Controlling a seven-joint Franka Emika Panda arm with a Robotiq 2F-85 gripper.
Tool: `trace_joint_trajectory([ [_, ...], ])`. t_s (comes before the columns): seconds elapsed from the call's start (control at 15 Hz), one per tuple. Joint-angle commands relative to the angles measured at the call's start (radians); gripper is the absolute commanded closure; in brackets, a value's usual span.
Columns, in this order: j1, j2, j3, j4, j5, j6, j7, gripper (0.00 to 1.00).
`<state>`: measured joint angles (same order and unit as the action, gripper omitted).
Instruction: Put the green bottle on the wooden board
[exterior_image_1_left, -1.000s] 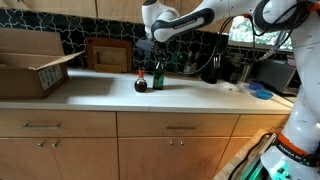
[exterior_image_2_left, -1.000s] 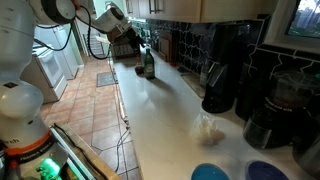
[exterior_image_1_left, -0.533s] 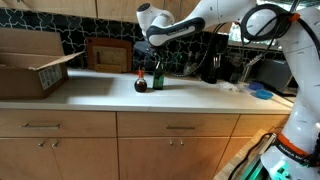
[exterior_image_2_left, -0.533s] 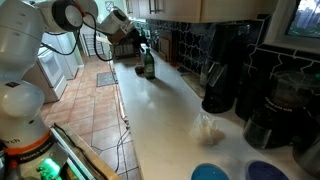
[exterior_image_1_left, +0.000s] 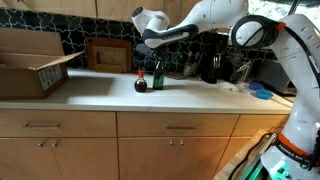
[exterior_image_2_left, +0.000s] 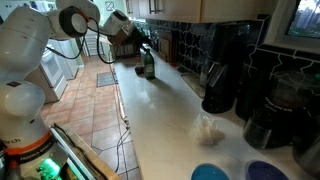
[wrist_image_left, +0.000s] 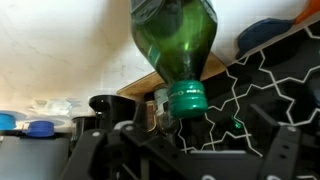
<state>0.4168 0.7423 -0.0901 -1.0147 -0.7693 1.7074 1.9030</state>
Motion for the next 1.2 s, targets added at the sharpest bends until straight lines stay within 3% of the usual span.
trace_joint_trajectory([
  [0.0, 0.017, 0.065, -0.015, 0.103, -0.004, -0.103, -0.015, 0.0],
  [0.67, 0.008, 0.163, -0.001, 0.245, 0.017, -0.219, -0.053, 0.02],
  [0.87, 0.007, 0.184, -0.001, 0.273, 0.018, -0.22, -0.056, 0.22],
  [0.93, 0.008, 0.19, -0.001, 0.28, 0.017, -0.218, -0.057, 0.4],
  [1.13, 0.009, 0.2, -0.002, 0.3, 0.013, -0.213, -0.062, 0.64],
])
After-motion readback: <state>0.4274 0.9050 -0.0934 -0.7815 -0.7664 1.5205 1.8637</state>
